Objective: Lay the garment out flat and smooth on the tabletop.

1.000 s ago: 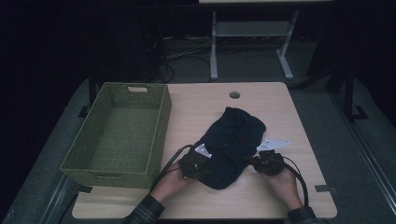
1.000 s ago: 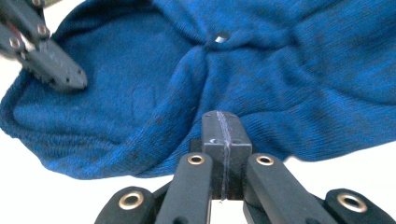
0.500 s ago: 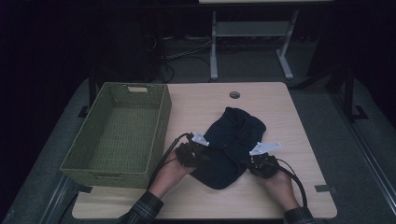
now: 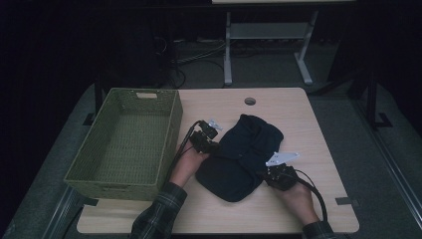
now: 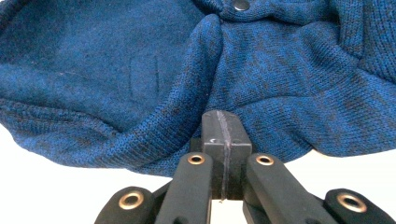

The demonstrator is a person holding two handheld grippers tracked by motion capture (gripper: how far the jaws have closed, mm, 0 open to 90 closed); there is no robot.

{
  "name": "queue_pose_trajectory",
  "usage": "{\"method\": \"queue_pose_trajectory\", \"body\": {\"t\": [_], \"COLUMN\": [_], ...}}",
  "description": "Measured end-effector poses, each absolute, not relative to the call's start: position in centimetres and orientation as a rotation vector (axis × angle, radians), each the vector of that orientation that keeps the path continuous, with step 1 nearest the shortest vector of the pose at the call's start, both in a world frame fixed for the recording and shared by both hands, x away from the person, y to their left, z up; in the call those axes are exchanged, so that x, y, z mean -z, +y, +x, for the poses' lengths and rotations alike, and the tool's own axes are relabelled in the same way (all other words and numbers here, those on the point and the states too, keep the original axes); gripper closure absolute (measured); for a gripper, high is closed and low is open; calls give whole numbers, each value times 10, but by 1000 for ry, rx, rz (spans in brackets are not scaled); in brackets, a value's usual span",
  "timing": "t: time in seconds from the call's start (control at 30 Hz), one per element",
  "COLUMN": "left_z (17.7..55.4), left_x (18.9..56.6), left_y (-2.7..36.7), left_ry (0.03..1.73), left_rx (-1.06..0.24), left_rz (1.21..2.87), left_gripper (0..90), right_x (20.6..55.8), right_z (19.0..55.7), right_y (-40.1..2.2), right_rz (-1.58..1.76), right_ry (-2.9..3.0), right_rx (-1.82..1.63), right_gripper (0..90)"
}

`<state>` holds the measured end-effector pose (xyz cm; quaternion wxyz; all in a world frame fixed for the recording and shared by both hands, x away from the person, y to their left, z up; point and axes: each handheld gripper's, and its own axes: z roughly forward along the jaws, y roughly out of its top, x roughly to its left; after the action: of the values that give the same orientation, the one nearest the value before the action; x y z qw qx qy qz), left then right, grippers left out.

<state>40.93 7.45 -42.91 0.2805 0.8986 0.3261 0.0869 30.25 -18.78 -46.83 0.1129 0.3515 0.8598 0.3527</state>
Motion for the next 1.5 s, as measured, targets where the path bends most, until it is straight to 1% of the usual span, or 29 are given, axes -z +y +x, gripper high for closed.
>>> {"method": "queue_pose_trajectory", "body": {"t": [0.17, 0.23, 0.4, 0.53, 0.7, 0.97, 1.27, 1.5], "left_z": [416, 415, 409, 398, 384, 360, 333, 310], "left_x": [449, 450, 449, 450, 450, 451, 450, 452], "left_y": [71, 72, 73, 75, 78, 83, 88, 93], "left_ry": [898, 901, 880, 862, 835, 794, 765, 758], "left_rx": [-213, -211, -198, -209, -189, -117, -97, -32], "left_rz": [2449, 2434, 2457, 2457, 2458, 2455, 2466, 2426], "left_gripper": [898, 899, 900, 900, 900, 900, 900, 900], "right_x": [468, 468, 467, 467, 466, 466, 465, 465], "right_z": [302, 302, 302, 301, 301, 296, 295, 289], "right_y": [-187, -187, -189, -191, -198, -213, -220, -224], "right_rz": [1029, 1040, 1050, 1054, 1064, 1105, 1136, 1125], "right_ry": [2522, 2522, 2523, 2520, 2510, 2485, 2476, 2459], "right_rx": [-1030, -1033, -1017, -1000, -987, -972, -938, -913], "right_gripper": [900, 900, 900, 900, 900, 900, 900, 900]}}
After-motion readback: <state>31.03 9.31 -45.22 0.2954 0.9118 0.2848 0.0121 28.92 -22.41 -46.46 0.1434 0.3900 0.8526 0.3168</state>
